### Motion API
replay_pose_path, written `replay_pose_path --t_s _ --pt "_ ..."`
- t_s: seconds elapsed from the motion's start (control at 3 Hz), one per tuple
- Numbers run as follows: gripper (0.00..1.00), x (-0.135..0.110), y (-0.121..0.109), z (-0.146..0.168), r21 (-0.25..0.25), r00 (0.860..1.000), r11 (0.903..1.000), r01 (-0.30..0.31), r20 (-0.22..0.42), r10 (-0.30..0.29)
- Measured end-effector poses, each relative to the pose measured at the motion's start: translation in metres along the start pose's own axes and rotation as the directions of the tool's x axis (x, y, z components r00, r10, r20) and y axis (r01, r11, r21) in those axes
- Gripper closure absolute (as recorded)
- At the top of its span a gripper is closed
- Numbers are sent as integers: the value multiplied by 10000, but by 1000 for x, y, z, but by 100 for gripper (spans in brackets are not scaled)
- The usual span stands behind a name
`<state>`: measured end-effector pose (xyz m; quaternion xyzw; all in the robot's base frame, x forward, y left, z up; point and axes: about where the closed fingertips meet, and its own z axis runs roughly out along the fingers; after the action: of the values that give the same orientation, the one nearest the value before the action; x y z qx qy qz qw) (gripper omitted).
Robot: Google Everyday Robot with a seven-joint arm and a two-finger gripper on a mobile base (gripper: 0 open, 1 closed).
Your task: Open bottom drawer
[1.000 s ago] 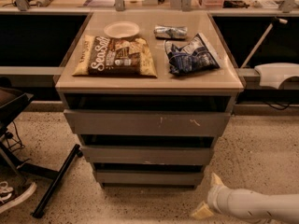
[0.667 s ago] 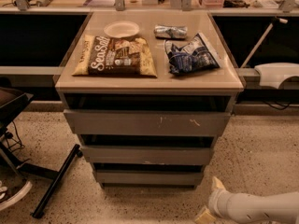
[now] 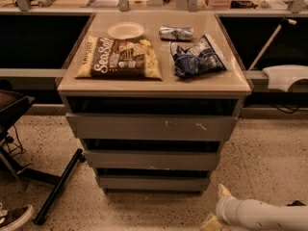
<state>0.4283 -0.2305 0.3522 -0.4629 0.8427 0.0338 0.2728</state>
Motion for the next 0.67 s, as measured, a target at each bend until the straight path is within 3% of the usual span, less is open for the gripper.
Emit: replay_pose_path --t_s 0.33,0.67 --pt "0 2 22 37 -933 9939 9956 -109 1080 210" --pt "0 15 29 71 -1438 9772 9873 -681 1897 950"
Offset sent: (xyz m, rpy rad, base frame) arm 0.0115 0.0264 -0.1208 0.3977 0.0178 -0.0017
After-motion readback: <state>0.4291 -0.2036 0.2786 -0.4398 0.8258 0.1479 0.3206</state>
